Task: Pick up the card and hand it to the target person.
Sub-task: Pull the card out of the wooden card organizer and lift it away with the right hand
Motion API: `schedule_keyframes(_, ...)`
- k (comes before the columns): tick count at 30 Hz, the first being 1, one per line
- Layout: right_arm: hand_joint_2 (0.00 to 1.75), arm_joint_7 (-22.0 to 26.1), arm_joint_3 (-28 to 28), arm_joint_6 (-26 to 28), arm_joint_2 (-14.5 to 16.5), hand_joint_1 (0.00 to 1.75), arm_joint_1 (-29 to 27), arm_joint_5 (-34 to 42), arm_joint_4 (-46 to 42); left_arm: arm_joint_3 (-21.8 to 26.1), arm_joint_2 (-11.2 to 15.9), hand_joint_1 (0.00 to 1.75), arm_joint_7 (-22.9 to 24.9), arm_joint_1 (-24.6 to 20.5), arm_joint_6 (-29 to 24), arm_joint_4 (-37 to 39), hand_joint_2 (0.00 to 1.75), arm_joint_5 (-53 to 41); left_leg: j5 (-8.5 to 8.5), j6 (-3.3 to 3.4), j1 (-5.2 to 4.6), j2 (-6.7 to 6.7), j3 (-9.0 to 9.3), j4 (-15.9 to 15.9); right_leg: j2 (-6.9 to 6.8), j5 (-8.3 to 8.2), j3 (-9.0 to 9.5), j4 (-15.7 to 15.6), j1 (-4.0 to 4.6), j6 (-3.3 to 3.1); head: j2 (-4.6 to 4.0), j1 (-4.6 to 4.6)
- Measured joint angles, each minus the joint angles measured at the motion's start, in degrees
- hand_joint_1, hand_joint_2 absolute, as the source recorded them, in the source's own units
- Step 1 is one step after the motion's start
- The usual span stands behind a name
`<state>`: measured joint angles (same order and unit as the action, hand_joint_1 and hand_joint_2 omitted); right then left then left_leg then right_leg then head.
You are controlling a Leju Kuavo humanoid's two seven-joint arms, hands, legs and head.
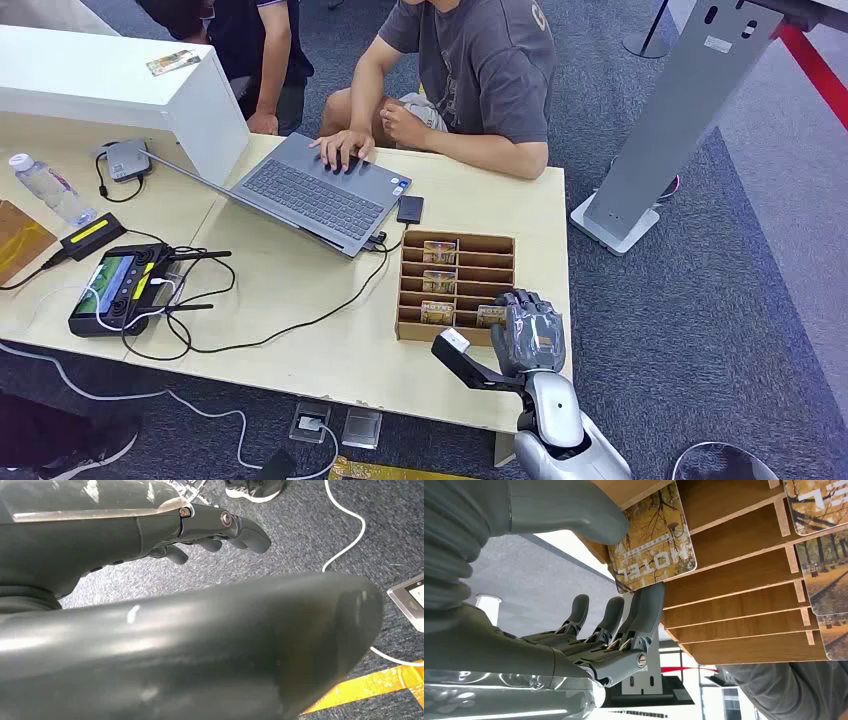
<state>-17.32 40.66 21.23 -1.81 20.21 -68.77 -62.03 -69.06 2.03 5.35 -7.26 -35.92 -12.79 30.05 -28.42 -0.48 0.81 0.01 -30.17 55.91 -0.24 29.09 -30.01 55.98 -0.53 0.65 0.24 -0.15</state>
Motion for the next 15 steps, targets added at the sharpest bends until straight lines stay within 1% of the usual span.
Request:
schedule_keyframes(9,1.75,0.5,0.0,0.5,0.0,0.91,0.4,0.2,0.7,-0.1,0.0,0.00,0.2,0.0,0.0,0.0,0.00,0.0,0.00,0.00,0.00,0.00,0.01,0.0,0.00,0.00,0.02,0.0,0.00,0.00,0.00,0.02)
schedule_keyframes(11,1.75,0.6,0.0,0.6,0.0,0.98,0.6,0.3,0.9,-0.1,0.0,0.00,0.3,0.0,-0.1,0.0,0.00,0.1,0.00,0.00,0.00,0.00,0.01,0.0,0.00,0.00,0.02,0.0,0.00,0.00,0.00,0.02)
schedule_keyframes(15,1.75,0.7,0.0,0.6,0.1,1.20,0.9,0.2,1.2,-0.1,0.0,0.00,0.3,0.0,-0.2,0.0,0.00,0.2,0.00,0.00,0.00,0.00,0.01,0.0,0.00,0.00,0.01,0.0,0.00,0.00,0.00,0.01)
